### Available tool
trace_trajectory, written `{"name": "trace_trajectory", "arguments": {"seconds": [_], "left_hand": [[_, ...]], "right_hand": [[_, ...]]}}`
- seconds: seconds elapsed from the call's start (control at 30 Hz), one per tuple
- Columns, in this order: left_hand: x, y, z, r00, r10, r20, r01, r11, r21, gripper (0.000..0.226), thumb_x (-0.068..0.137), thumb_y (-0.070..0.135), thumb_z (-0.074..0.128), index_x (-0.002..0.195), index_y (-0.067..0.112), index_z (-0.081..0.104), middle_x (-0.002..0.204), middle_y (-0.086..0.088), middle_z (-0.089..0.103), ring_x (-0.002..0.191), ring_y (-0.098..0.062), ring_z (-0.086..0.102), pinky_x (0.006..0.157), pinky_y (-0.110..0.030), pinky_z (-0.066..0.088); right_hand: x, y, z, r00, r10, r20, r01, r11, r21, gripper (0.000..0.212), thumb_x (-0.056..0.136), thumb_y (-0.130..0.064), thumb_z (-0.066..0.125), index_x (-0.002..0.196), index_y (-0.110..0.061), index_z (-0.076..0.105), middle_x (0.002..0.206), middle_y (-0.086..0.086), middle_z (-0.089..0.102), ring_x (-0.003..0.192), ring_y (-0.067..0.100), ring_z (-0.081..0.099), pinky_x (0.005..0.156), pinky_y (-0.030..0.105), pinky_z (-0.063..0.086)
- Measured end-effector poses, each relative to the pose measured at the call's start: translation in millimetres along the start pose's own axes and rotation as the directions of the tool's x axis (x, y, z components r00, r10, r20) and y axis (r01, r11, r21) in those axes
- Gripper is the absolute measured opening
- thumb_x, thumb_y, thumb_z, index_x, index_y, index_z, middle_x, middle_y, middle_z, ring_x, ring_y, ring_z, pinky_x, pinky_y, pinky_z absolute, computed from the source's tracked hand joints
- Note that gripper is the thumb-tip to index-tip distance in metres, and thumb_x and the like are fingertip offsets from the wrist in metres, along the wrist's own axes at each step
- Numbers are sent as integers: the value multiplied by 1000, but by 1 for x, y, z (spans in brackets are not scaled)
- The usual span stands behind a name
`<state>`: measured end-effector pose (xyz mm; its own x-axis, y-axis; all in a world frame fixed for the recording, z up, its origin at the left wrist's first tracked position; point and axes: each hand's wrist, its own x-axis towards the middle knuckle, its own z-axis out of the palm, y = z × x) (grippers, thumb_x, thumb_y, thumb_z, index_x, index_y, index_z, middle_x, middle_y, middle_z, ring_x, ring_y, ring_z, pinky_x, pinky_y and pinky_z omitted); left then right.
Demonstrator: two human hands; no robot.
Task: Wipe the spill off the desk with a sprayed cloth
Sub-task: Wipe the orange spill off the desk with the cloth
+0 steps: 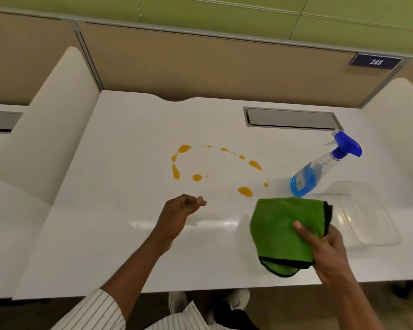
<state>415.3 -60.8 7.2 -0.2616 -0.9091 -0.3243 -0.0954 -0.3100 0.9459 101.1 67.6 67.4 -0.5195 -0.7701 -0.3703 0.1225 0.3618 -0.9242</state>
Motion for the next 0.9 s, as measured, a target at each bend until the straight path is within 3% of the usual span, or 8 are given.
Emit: {"name": "trace_trajectory", "arguments": {"seconds": [0.07,0.1,0.23,0.3,0.43,0.53,0.73,0.9], "left_hand": [[-7,-26,-14,992,49,-114,-17,963,267,22,93,44,82,106,27,79,120,14,80,123,-4,68,116,-40,50],[-12,-41,-19,983,95,-156,-33,932,361,28,90,45,84,112,29,76,127,15,75,126,-7,66,113,-38,50],[-28,-102,-33,951,213,-223,-11,747,664,86,86,71,74,150,16,55,166,-7,47,155,-29,43,127,-49,37],[-34,-121,-36,946,209,-248,57,646,761,110,84,82,55,163,7,38,178,-15,23,166,-33,21,131,-51,23],[-42,-137,-43,955,231,-188,40,524,851,121,86,86,43,169,2,19,182,-17,-3,169,-31,-1,134,-50,13],[-43,-139,-45,965,205,-164,43,493,869,122,87,88,39,170,2,16,181,-15,-10,169,-28,-8,136,-49,10],[-43,-142,-44,970,189,-155,52,460,886,125,87,96,20,171,5,10,181,-12,-17,168,-26,-14,136,-46,8],[-41,-145,-42,964,214,-156,51,428,902,123,89,94,22,171,3,14,181,-13,-13,169,-28,-11,134,-34,-9]], "right_hand": [[0,-8,-2,990,-96,-101,80,985,-156,38,89,-16,78,126,-15,69,105,0,81,108,30,72,97,49,56],[0,-12,-1,979,-157,-129,120,959,-256,38,92,-15,76,129,-14,67,104,-4,78,106,29,70,96,46,54],[10,4,19,923,-382,-53,229,654,-721,33,98,-13,69,129,-3,63,96,14,71,93,41,71,80,43,56],[20,28,38,936,-349,46,228,504,-833,42,98,-6,65,139,-11,60,113,17,74,101,40,72,86,46,59],[26,84,85,949,-189,253,310,407,-859,68,84,9,60,147,-18,57,146,15,63,133,37,60,111,47,47],[25,125,110,930,-159,331,361,234,-903,73,86,0,63,155,-20,49,168,16,36,158,39,29,128,56,26],[61,143,111,855,-206,477,498,63,-865,84,91,-22,69,164,-29,28,174,10,16,162,37,11,126,65,22],[125,111,105,924,-169,342,361,97,-928,68,107,-45,44,166,-36,12,177,6,0,164,32,-6,129,65,5]]}}
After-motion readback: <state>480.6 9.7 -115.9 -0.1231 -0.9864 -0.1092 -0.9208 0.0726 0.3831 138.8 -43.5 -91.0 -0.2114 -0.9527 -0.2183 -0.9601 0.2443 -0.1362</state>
